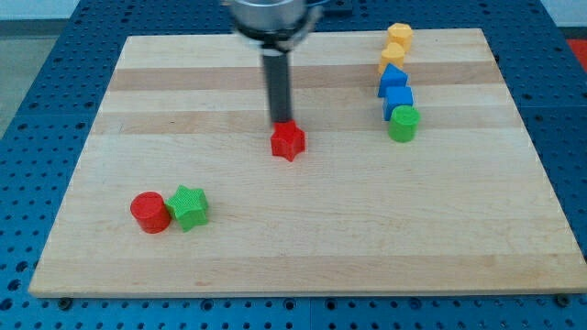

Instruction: Place the red star bottom left to the green circle

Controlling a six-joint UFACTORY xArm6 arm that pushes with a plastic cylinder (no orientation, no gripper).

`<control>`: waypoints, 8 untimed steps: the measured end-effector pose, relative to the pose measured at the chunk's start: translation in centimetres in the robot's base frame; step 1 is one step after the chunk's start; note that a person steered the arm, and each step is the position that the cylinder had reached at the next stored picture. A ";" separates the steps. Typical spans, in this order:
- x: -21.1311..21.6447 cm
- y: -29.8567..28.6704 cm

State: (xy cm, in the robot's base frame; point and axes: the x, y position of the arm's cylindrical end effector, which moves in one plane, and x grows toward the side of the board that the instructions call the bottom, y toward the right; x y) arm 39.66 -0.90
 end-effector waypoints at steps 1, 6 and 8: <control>1.5 1.3; 3.3 -2.3; 5.0 1.8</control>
